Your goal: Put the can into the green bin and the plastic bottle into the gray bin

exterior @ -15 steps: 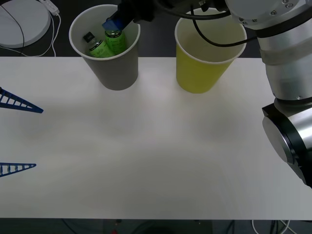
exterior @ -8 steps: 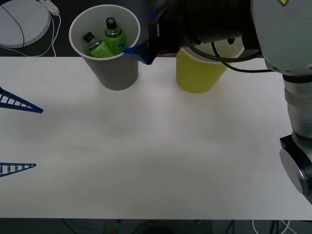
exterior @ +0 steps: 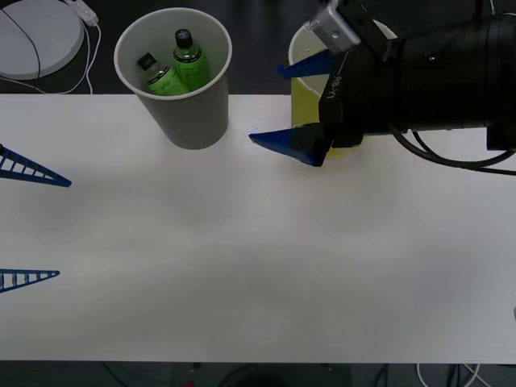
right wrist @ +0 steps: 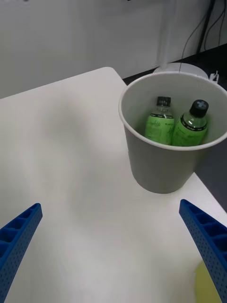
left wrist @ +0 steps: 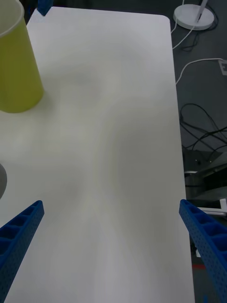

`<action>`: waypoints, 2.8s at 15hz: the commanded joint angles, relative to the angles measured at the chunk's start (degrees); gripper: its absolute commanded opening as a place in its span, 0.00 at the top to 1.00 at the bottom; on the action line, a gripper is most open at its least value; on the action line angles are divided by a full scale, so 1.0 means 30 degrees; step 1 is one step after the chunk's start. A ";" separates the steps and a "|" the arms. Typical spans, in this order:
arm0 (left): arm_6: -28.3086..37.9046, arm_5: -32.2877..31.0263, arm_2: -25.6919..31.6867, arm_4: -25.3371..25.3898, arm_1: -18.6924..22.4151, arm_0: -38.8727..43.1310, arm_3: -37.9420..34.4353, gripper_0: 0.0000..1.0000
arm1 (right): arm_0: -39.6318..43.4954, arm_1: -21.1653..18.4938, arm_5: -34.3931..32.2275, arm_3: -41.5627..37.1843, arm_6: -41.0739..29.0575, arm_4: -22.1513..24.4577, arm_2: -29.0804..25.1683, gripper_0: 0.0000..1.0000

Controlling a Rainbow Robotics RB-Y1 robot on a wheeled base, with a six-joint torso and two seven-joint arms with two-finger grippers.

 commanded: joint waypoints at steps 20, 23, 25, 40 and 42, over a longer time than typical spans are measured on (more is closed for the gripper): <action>0.0000 0.0000 0.0000 0.0000 0.0000 0.0000 0.0000 0.00 | 0.9857 -1.0390 0.2675 0.0698 1.3128 -1.4876 -0.5193 0.00; 0.0000 0.0000 0.0000 0.0000 0.0000 0.0000 0.0000 0.00 | 1.0883 -1.1328 0.2675 0.1342 1.4534 -1.6136 -0.5545 0.00; 0.0000 0.0000 0.0000 0.0000 0.0000 0.0000 0.0000 0.00 | 1.1967 -1.1913 0.2675 0.1342 1.4915 -1.6927 -0.6131 0.00; 0.0000 0.0000 0.0000 0.0000 0.0000 0.0000 0.0000 0.00 | 1.4984 -1.2294 0.2675 0.0786 1.6234 -1.8216 -0.7918 0.00; 0.0000 0.0000 0.0000 0.0000 0.0000 0.0000 0.0000 0.00 | 1.5014 -1.2265 0.2675 0.0874 1.6497 -1.8186 -0.7918 0.00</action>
